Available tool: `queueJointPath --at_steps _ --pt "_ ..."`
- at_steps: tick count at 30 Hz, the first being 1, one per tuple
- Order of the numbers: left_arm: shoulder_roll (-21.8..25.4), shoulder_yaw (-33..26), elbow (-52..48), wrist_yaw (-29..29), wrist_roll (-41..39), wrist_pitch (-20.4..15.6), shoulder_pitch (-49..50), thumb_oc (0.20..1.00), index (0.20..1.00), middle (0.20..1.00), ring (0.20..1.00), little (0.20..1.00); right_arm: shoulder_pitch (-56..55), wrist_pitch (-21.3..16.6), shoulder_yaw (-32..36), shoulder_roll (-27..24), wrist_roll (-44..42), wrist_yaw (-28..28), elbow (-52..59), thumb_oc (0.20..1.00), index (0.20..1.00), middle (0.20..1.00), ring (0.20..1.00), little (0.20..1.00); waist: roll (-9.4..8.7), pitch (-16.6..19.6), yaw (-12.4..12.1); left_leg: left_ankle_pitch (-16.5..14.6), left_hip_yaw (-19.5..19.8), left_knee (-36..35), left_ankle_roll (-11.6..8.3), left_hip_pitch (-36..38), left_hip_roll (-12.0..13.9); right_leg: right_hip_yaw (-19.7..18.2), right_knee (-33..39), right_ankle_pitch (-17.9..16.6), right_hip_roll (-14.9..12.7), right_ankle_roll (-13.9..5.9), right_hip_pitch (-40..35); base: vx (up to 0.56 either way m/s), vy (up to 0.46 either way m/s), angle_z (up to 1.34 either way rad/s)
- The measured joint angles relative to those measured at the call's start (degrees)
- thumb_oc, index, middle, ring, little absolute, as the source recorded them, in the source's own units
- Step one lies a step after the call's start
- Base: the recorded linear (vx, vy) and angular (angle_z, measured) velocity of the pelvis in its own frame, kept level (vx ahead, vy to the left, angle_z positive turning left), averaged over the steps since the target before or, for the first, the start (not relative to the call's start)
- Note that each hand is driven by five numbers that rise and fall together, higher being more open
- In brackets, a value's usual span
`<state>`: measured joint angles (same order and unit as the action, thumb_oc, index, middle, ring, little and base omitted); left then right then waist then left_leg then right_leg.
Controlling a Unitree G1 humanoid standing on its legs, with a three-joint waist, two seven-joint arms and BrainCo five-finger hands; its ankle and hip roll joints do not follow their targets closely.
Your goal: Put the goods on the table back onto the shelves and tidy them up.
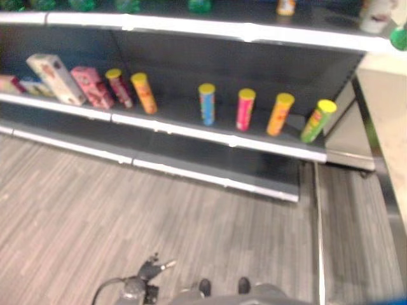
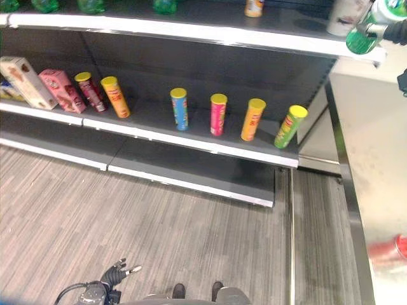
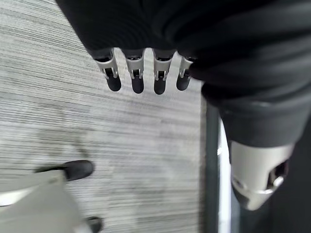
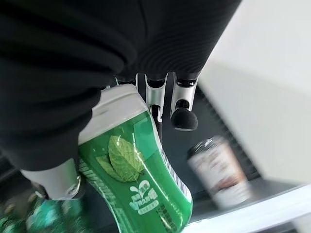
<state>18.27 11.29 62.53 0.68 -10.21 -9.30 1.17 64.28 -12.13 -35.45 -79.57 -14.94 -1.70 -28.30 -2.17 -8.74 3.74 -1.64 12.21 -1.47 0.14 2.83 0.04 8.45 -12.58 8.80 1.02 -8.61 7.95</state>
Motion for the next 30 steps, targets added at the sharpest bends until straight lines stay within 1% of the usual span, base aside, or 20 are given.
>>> queueJointPath --at_steps 1,3,4,5,7,8,10,11,13,15,18,19,20,21,23,24,25,27,29,30 --pt "0.4 0.0 0.5 0.0 0.0 0.4 0.1 1.000 1.000 1.000 1.000 1.000 2.1 -0.2 -0.7 1.3 0.0 0.2 0.4 0.200 0.200 0.200 0.200 0.200 -1.45 0.3 0.2 0.2 1.2 -0.2 -0.61 0.3 -0.4 0.5 1.8 -4.6 -0.3 2.30 -0.1 0.35 -0.122 0.38" --pt "0.0 0.1 0.8 0.0 -0.1 0.4 0.3 1.000 1.000 1.000 1.000 1.000 4.0 -0.8 -2.6 1.7 -0.1 0.2 -0.5 0.200 0.200 0.200 0.200 0.200 -1.31 0.6 -0.4 -1.5 2.0 -0.3 -2.28 1.2 0.9 1.8 3.3 -4.0 0.9 3.84 -2.8 0.34 -0.074 0.42" --pt "0.0 0.0 1.0 0.0 -0.2 0.3 0.8 1.000 1.000 1.000 1.000 1.000 5.1 -0.6 -4.2 2.1 -0.1 0.7 -0.7 0.200 0.200 0.200 0.200 0.200 -1.52 1.4 -1.2 -1.8 1.3 0.7 -3.49 1.8 1.5 3.0 4.9 -4.0 1.3 6.54 -4.4 0.30 -0.034 0.34" --pt "0.0 0.0 1.0 -0.1 -0.2 0.3 1.0 1.000 1.000 1.000 1.000 1.000 5.9 -0.6 -4.9 2.3 -0.1 0.9 -0.8 0.200 0.200 0.200 0.200 0.200 -1.56 1.4 -1.2 -1.9 1.1 1.7 -3.83 1.6 1.6 3.5 5.3 -4.8 1.3 7.93 -4.9 0.35 -0.029 0.28" --pt "-0.1 -0.1 1.3 -0.1 -0.4 0.4 1.5 1.000 1.000 1.000 1.000 1.000 9.5 -0.1 -7.9 4.9 0.1 1.2 -2.4 0.200 0.200 0.200 0.200 0.200 -2.73 1.6 -2.3 -2.2 -2.4 11.8 -7.79 -2.2 -0.4 3.0 7.5 -5.1 0.4 9.76 -6.9 0.27 -0.046 0.07" --pt "-0.4 0.0 1.1 -0.3 -0.9 0.1 2.1 1.000 1.000 1.000 1.000 1.000 11.2 0.2 -9.3 6.2 0.2 1.2 -3.0 0.200 0.200 0.200 0.200 0.200 -2.84 1.6 -3.4 -2.4 -3.5 17.9 -9.18 -4.2 -1.4 2.1 8.9 -4.4 0.2 9.11 -8.5 0.21 -0.050 -0.32" --pt "-0.4 -0.1 1.5 -0.7 -1.2 0.3 3.4 1.000 1.000 1.000 1.000 1.000 13.2 0.4 -12.1 9.3 0.4 1.1 -5.1 0.200 0.200 0.200 0.200 0.200 -3.13 1.7 -5.7 -1.6 -6.7 30.8 -11.85 -9.6 -1.3 0.7 10.8 -6.2 0.0 11.37 -11.4 0.25 -0.037 -0.42" --pt "-0.4 -0.2 1.5 -0.7 -1.2 0.4 3.5 1.000 1.000 1.000 1.000 1.000 13.5 0.5 -12.8 9.6 0.5 1.1 -5.2 0.200 0.200 0.200 0.200 0.200 -3.23 1.6 -5.7 -1.7 -7.5 31.8 -11.65 -9.8 -1.0 0.5 11.1 -6.4 0.0 11.58 -11.4 0.31 0.001 -0.42" --pt "-0.4 -0.1 0.4 -0.8 -2.3 0.3 5.2 1.000 1.000 1.000 1.000 1.000 17.0 0.8 -18.0 11.5 1.6 1.3 -8.0 0.200 0.200 0.200 0.200 0.200 -3.44 1.6 -6.9 -2.9 -11.3 29.0 -10.14 -11.2 2.6 -2.0 13.0 -6.5 0.8 12.27 -13.2 0.29 0.062 -0.44" --pt "-0.4 -0.1 0.2 -0.7 -2.3 0.4 5.0 1.000 1.000 1.000 1.000 1.000 17.3 1.7 -17.8 12.2 2.6 0.9 -10.4 0.200 0.200 0.200 0.200 0.200 -3.78 1.7 -7.8 -1.2 -13.4 14.8 -10.08 -10.7 4.9 -3.1 16.1 -8.2 1.1 13.08 -14.0 0.33 0.133 -0.31" --pt "-0.2 0.1 0.8 -1.0 -2.3 0.2 4.6 1.000 1.000 1.000 1.000 1.000 17.0 2.8 -17.7 14.9 4.5 0.4 -15.3 0.200 0.200 0.200 0.200 0.200 -2.72 1.9 -9.5 5.2 -9.6 -0.7 -10.58 -12.0 6.1 -6.4 17.7 -7.6 2.0 11.61 -15.4 0.36 0.136 -0.38" --pt "-0.2 0.1 1.0 -1.2 -2.3 0.3 4.9 1.000 1.000 1.000 1.000 1.000 17.0 2.8 -17.7 15.3 5.4 0.4 -15.4 0.200 0.200 0.200 0.200 0.200 -1.99 2.0 -10.2 6.6 -7.4 -3.2 -11.03 -12.6 5.9 -7.1 17.7 -7.3 2.0 11.30 -16.0 0.25 0.120 -0.60" --pt "-0.3 0.1 1.7 -1.3 -2.2 0.1 4.8 1.000 1.000 1.000 1.000 1.000 17.1 2.7 -17.7 15.8 5.9 0.2 -16.1 0.200 0.200 0.200 0.200 0.200 -1.37 2.1 -10.4 7.5 -5.8 -3.6 -10.85 -12.9 5.5 -8.2 17.7 -6.3 2.3 9.79 -16.6 0.37 0.212 -0.70" --pt "-0.3 0.1 2.3 -1.5 -2.2 0.2 5.6 1.000 1.000 1.000 1.000 1.000 17.3 3.0 -17.6 17.8 6.4 -0.1 -17.4 0.200 0.200 0.200 0.200 0.200 -0.31 2.4 -10.9 8.3 -3.9 -3.8 -9.86 -12.8 5.6 -9.7 17.7 -6.5 2.5 10.09 -17.7 0.21 0.193 -0.86" --pt "-0.7 0.5 2.9 -1.7 -2.1 0.3 6.4 1.000 1.000 1.000 1.000 1.000 17.7 3.0 -17.5 18.6 7.7 -0.1 -17.5 0.200 0.200 0.200 0.200 0.200 2.49 3.8 -11.5 9.9 -3.9 -1.9 -8.18 -12.7 5.3 -11.6 17.7 -4.9 2.9 9.08 -19.2 0.28 0.305 -0.81" --pt "-0.9 0.8 2.7 -1.7 -2.1 0.1 6.6 1.000 1.000 1.000 1.000 1.000 17.6 3.0 -17.1 18.8 7.7 -0.4 -17.6 0.200 0.200 0.200 0.200 0.200 3.74 4.7 -11.2 13.0 -4.0 -1.7 -5.96 -12.6 5.2 -12.5 17.7 -4.1 2.9 8.41 -19.5 0.23 0.290 -0.41" --pt "-0.4 1.1 2.7 -1.9 -2.1 0.1 6.3 1.000 1.000 1.000 1.000 1.000 16.9 3.1 -16.1 19.9 7.8 -0.6 -17.9 0.200 0.200 0.200 0.200 0.200 2.66 4.8 -10.3 13.5 -5.4 -1.8 -4.45 -11.9 3.8 -12.9 17.3 -3.4 1.1 7.40 -19.4 0.21 0.291 -0.44" --pt "0.1 1.5 2.8 -1.9 -2.1 0.1 4.5 1.000 1.000 1.000 1.000 1.000 17.6 3.3 -14.7 22.3 8.2 -0.6 -18.3 0.200 0.200 0.200 0.200 0.200 1.75 5.0 -10.5 12.9 -8.8 -3.0 -2.36 -10.8 1.6 -13.5 15.4 -2.1 -2.3 4.45 -18.4 0.14 0.235 -0.54" --pt "0.4 1.6 2.1 -2.4 -2.2 -0.2 3.4 1.000 1.000 1.000 1.000 1.000 18.0 3.7 -14.4 23.9 8.3 -0.6 -18.0 0.200 0.200 0.200 0.200 0.200 1.59 5.1 -10.7 12.8 -10.3 -3.5 -1.74 -10.0 0.6 -13.5 13.8 -1.1 -4.0 1.71 -17.4 0.06 0.129 -0.43" --pt "1.1 1.6 0.3 -3.0 -2.2 -1.2 2.1 1.000 1.000 1.000 1.000 1.000 18.0 3.9 -14.1 26.1 8.2 -0.6 -17.6 0.200 0.200 0.200 0.200 0.200 1.35 5.2 -10.5 11.3 -11.5 -3.5 -1.29 -9.5 -0.7 -13.9 11.3 -0.4 -5.6 -0.81 -16.0 0.09 0.130 -0.32"
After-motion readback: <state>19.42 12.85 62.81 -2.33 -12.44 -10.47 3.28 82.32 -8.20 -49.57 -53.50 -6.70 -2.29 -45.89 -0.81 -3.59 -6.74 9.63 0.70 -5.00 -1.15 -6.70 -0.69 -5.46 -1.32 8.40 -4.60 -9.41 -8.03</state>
